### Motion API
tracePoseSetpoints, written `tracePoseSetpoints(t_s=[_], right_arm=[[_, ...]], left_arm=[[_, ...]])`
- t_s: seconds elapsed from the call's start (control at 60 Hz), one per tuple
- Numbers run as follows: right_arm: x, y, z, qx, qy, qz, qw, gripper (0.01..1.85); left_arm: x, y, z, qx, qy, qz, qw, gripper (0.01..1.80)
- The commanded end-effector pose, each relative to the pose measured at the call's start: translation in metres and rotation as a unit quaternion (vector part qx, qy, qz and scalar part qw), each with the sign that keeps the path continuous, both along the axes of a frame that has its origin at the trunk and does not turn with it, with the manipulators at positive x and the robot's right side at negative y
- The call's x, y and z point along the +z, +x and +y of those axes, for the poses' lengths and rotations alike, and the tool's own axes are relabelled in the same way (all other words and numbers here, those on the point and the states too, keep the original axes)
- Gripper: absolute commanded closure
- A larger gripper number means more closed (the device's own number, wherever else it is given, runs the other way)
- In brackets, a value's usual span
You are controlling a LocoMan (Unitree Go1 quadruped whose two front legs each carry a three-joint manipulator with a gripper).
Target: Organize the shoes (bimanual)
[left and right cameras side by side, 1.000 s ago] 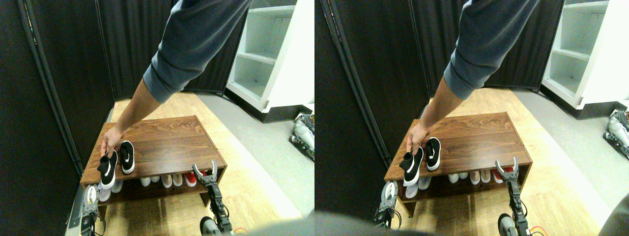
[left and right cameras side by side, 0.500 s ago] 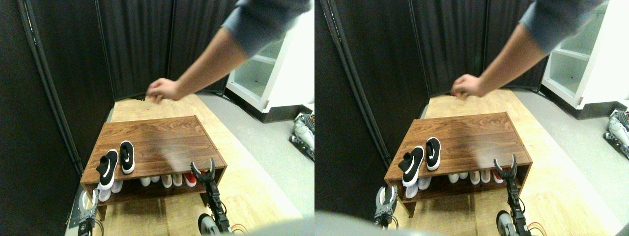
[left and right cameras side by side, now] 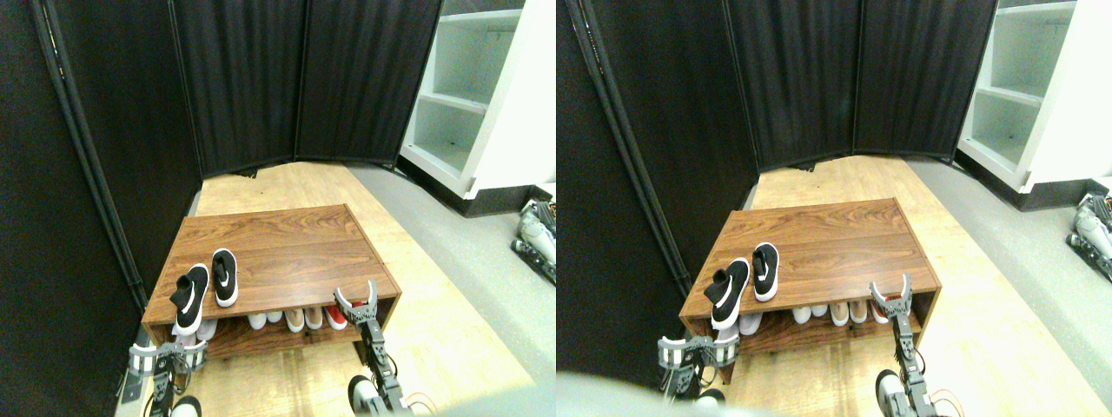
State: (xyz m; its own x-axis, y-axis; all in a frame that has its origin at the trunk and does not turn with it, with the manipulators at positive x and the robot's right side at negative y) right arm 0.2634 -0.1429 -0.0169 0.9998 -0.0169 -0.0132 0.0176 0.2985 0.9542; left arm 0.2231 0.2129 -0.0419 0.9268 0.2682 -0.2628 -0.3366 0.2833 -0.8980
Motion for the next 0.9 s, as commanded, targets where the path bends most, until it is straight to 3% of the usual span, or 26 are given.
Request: tracePoseSetpoints(t_s=[0.017, 0.383, 0.65, 0.783, 0.9], right_arm=[[0.007, 0.001, 0.001, -0.001, 0.003, -0.02, 1.0, 1.22], [0.012, 0.001, -0.003, 0.002, -0.007, -0.027, 1.0, 1.23], [0.012, 0.001, -0.008, -0.004, -0.023, -0.029, 0.999, 1.23], [0.011, 0.002, -0.01, -0.008, -0.025, -0.03, 0.999, 1.24], [0.01, 0.004, -0.013, -0.011, -0.019, -0.029, 0.999, 1.22]], left_arm=[[-0.006, 0.013, -0.003, -0.002, -0.03, -0.017, 0.999, 0.23], [-0.028, 0.053, -0.013, 0.002, -0.051, -0.028, 0.998, 0.41], [-0.028, 0.073, -0.015, -0.003, -0.048, -0.021, 0.999, 0.33], [-0.024, 0.067, -0.015, -0.016, -0.049, -0.025, 0.998, 0.38], [-0.012, 0.04, -0.02, -0.023, -0.033, -0.027, 0.999, 0.38]])
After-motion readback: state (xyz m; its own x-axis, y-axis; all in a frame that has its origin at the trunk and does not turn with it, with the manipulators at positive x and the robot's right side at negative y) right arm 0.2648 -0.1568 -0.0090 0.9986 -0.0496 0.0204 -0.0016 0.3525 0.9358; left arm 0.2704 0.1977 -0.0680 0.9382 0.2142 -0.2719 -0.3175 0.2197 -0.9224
